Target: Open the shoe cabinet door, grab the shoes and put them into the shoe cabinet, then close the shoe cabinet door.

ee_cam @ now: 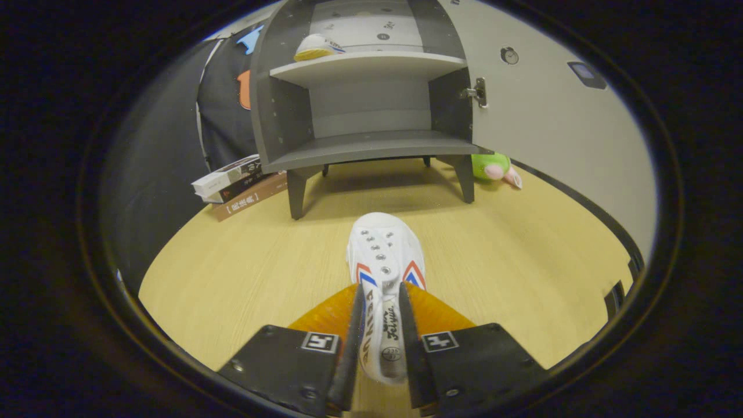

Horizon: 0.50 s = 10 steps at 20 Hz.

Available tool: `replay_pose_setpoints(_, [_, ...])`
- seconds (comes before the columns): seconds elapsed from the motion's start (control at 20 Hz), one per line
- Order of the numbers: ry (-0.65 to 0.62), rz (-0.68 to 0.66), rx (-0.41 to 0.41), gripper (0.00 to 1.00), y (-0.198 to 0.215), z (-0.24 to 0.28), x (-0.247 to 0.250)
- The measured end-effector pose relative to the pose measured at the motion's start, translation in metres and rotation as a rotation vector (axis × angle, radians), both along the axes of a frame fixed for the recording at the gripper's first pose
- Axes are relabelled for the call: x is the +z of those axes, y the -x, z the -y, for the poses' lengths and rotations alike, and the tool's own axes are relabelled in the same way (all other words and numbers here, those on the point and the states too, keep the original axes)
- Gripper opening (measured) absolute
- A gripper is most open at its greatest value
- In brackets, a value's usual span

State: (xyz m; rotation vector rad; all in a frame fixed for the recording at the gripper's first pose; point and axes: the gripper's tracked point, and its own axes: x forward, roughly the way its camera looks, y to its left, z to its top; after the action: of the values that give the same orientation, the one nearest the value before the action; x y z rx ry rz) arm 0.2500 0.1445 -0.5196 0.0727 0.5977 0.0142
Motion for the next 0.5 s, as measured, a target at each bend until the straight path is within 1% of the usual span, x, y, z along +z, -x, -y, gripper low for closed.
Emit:
replay_pose_setpoints(0.05, [-0.041,-0.046,0.026,0.34,0.000,-0.007,-0.011])
replay_pose_setpoints(0.1, [-0.035,-0.055,0.022,0.19,-0.006,-0.006,-0.014])
replay_pose_setpoints(0.2, [-0.035,-0.020,0.036,0.18,-0.017,-0.005,-0.014])
replay_pose_setpoints(0.3, [-0.042,-0.012,0.062,0.12,-0.017,-0.008,-0.012])
replay_pose_setpoints(0.4, [-0.058,0.005,0.065,0.07,-0.019,-0.007,-0.011])
replay_pose_setpoints(0.5, [-0.061,0.031,0.059,0.05,-0.022,-0.007,-0.007])
